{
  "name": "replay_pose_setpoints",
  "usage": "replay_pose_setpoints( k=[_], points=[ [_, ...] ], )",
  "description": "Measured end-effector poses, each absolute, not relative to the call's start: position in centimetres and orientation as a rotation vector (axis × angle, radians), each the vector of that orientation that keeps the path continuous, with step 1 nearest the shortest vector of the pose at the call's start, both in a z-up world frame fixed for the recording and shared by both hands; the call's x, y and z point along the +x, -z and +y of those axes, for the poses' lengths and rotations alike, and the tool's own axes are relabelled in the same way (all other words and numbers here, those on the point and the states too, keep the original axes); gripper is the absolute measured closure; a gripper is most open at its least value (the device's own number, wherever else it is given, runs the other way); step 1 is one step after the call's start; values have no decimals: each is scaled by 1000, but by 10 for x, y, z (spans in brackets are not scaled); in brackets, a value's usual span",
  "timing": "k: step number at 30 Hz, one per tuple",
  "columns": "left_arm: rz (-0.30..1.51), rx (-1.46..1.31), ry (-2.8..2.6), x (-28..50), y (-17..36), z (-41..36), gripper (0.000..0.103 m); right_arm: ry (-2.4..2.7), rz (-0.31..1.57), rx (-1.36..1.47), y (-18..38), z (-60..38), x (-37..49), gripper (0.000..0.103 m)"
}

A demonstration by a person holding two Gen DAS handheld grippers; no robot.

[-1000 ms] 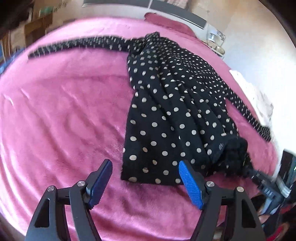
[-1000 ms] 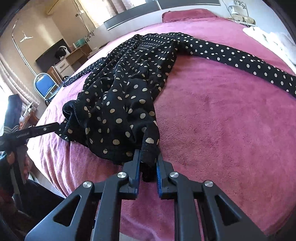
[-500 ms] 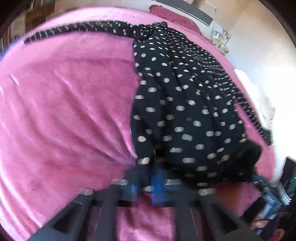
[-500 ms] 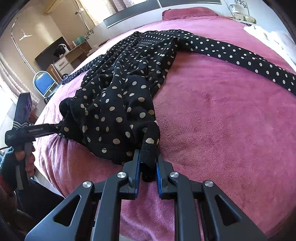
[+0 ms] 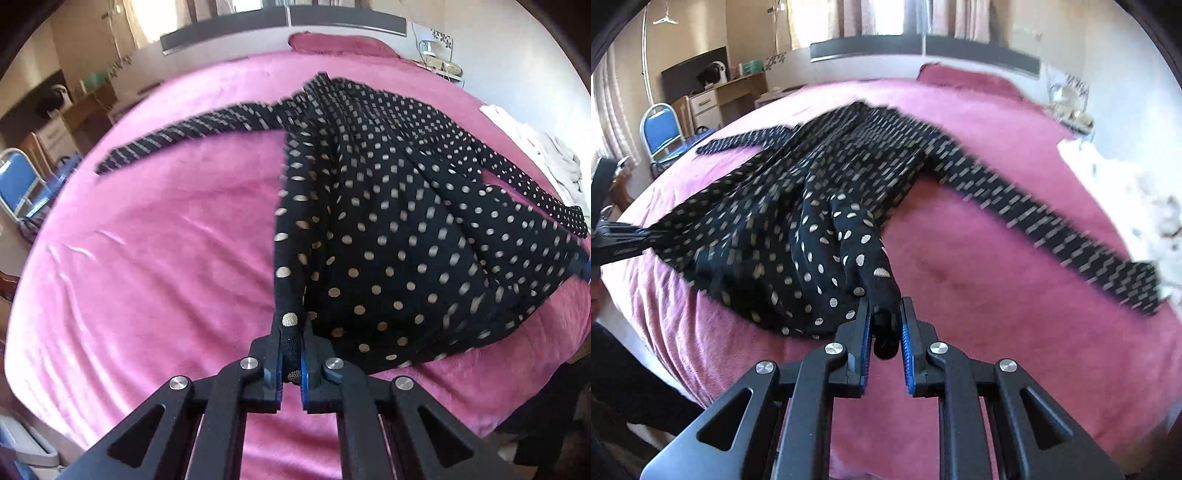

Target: Fold clothes

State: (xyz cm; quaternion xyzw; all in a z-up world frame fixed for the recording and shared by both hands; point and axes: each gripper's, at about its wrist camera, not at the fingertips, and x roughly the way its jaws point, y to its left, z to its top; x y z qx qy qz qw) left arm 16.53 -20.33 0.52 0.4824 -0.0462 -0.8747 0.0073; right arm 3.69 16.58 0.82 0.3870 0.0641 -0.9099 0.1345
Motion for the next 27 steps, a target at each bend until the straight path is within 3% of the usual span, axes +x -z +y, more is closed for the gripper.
replay_pose_setpoints(
  k=[7, 13, 17, 18, 19, 21, 25, 27],
  points=[
    [-88, 1533, 2737, 194, -25, -206, 98, 2721, 215, 1142, -38, 211, 48, 88],
    [-77, 1676, 2571, 190, 10, -207, 95, 2654, 98, 1269, -29, 236, 43, 87],
    [-44, 1662, 2440, 181, 27, -216, 71, 2562, 48, 1315, -14, 221, 38, 51],
    [-53, 1612, 2438, 184, 21, -215, 60, 2542, 42, 1321, -9, 215, 38, 45],
    [-63, 1561, 2435, 186, 15, -214, 52, 2527, 70, 1332, -4, 208, 39, 43],
    [-16, 1462, 2433, 192, 1, -218, 23, 2510, 164, 1362, 8, 191, 42, 42],
    [187, 1277, 2489, 210, -28, -237, 21, 2521, 241, 1364, 15, 181, 54, 42],
    [200, 1296, 2531, 203, -29, -228, 20, 2534, 241, 1358, 13, 183, 54, 42]
  ],
)
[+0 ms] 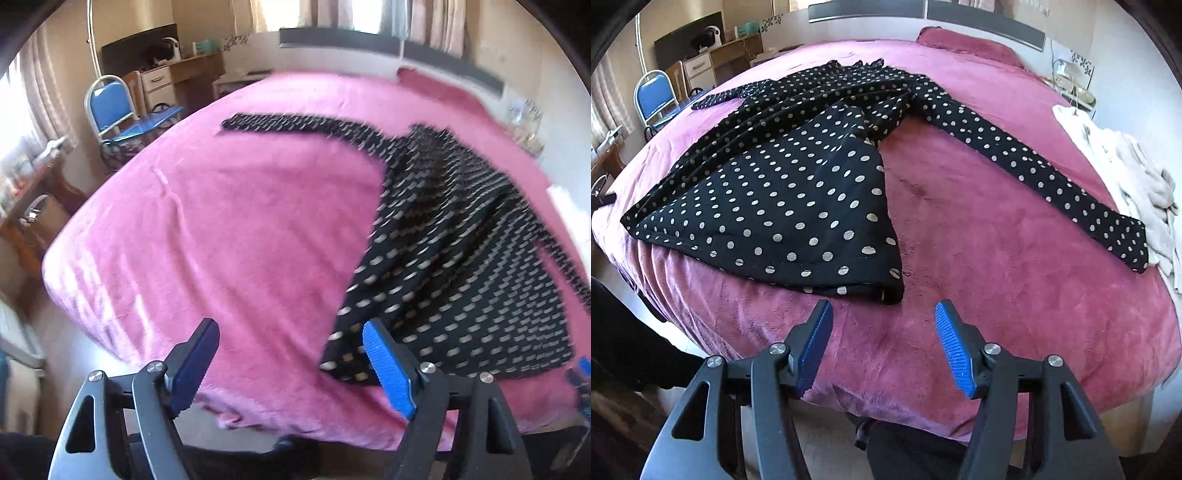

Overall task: Fold clothes
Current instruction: 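Pull the hem to spread the skirt flat and release both grippers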

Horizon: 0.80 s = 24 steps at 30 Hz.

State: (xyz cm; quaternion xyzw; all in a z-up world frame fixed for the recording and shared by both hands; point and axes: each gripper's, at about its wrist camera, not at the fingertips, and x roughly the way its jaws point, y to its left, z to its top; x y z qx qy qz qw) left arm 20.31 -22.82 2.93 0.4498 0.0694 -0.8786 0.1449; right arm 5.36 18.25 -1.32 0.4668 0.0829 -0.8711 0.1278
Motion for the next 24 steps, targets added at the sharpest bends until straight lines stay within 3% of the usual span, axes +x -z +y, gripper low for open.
replay_pose_setpoints(
  k=[4, 11, 19, 20, 22, 23, 24],
  points=[
    [202, 1514, 2610, 191, -7, -197, 20, 2543, 348, 1375, 23, 174, 47, 42],
    [146, 1635, 2679, 192, 15, -169, 20, 2694, 433, 1213, 26, 162, 34, 41],
    [155, 1708, 2651, 189, 38, -165, 20, 2678, 746, 1060, 41, 133, 24, 37],
    [151, 1723, 2642, 189, 42, -165, 20, 2658, 764, 1043, 39, 130, 25, 39],
    [143, 1737, 2638, 191, 45, -163, 20, 2621, 722, 1064, 34, 132, 20, 57],
    [137, 1739, 2641, 192, 45, -163, 20, 2625, 693, 1063, 28, 135, 18, 80],
    [140, 1731, 2644, 193, 44, -164, 20, 2640, 653, 1052, 20, 138, 17, 86]
  ],
)
